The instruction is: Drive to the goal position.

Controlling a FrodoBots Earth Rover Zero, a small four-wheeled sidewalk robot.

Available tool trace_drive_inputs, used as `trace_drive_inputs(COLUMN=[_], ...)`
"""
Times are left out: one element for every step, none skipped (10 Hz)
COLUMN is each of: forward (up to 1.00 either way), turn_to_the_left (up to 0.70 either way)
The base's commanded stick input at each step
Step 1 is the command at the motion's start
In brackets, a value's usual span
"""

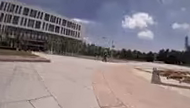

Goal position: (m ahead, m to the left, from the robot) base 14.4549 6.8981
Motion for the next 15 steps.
trace_drive_inputs(forward=[0.5,0.5,0.5,0.5,0.5,0.5,0.5,0.5,0.5,0.5,0.5,0.5,0.5,0.5,0.5], turn_to_the_left=[0.0,0.0,0.0,0.0,0.0,0.0,0.0,0.0,0.0,0.0,0.22,0.26,0.11,0.02,0.0])
